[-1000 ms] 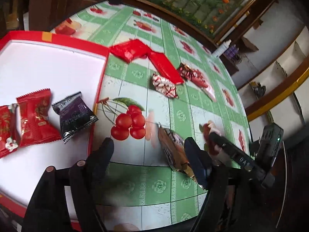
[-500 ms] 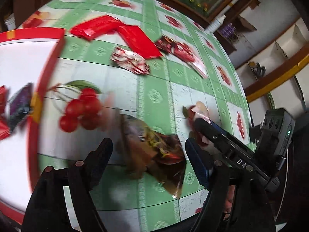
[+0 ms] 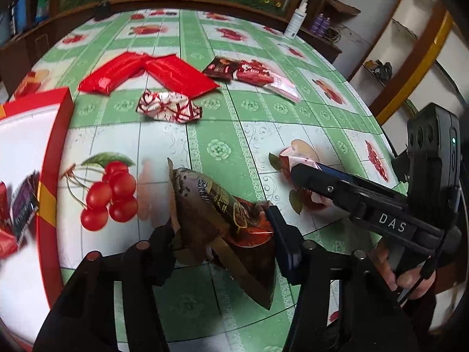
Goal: Organize snacks
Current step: 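Carry the brown-gold bag and Lotso packet over the white tray and open both grippers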
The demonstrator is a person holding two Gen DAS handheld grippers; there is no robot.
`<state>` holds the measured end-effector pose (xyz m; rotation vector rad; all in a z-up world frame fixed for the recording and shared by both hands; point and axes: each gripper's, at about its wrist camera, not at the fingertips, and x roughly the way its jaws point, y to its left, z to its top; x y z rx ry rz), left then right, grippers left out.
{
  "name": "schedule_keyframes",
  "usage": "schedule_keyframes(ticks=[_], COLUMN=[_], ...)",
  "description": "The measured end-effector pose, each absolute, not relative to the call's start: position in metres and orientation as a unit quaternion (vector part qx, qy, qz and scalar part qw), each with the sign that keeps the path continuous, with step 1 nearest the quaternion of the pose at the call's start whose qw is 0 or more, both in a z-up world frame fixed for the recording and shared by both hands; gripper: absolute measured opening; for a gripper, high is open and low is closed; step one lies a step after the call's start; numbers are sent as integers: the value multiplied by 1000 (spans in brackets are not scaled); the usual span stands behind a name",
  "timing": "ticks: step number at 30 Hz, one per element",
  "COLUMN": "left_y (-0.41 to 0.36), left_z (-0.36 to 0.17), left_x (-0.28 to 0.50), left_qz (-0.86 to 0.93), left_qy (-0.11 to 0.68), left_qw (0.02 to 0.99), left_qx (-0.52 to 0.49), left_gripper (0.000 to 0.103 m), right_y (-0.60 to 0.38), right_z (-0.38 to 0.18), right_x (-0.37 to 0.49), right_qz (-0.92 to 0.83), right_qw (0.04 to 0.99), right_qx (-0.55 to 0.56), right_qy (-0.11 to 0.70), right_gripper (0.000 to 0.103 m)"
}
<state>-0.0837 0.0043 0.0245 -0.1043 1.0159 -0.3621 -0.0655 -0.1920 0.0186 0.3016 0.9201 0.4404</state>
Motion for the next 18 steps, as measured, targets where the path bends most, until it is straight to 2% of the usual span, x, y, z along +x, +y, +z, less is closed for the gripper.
schedule_keyframes(ticks=[7,18], left_y=[11,52], left_z=[28,53], left_x=[-85,-107], left_qz=[-162,-132], left_qy=[459,428], left_qw=[874,894], left_qx=[-17,-32], left_gripper=[47,46], right_y=[-188,-177], right_z=[19,21], right_x=[-66,-70], right_qz=[207,186], right_qw=[864,874], right_qx=[133,106], right_qy=[440,437], right_gripper=[39,39])
